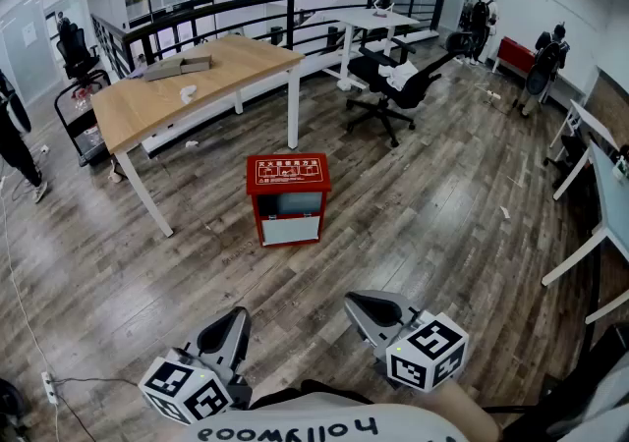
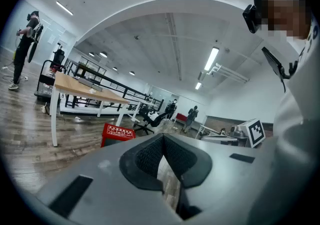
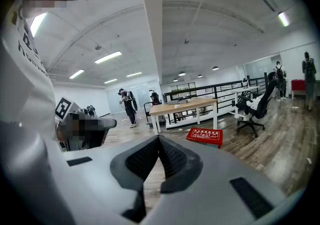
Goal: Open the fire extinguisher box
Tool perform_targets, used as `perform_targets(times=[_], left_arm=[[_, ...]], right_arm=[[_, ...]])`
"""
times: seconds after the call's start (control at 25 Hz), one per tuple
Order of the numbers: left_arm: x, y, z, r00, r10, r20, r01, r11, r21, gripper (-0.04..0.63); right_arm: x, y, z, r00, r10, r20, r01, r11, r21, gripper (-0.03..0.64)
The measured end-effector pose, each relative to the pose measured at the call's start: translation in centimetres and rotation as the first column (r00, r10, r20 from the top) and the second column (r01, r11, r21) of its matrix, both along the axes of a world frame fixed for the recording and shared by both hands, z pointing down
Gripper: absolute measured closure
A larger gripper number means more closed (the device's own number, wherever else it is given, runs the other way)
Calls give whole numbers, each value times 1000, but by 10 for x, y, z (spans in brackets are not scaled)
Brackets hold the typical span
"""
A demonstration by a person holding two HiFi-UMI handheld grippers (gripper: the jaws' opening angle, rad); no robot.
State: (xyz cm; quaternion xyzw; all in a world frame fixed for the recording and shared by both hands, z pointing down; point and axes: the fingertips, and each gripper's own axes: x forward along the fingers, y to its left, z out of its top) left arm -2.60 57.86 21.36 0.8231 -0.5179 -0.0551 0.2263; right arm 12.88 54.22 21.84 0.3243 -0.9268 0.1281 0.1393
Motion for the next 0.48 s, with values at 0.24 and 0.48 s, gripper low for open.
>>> perform_targets(times=[0.24, 0.48], left_arm=[[-3, 2, 1, 1000, -2, -3, 2, 1000, -3, 591], [-14, 2, 2, 1000, -7, -5, 7, 1000, -5, 590]], right_arm=[[-3, 2, 1, 1000, -2, -1, 2, 1000, 0, 607], [-10, 1, 3, 1000, 8, 25, -8, 1000, -12, 607]])
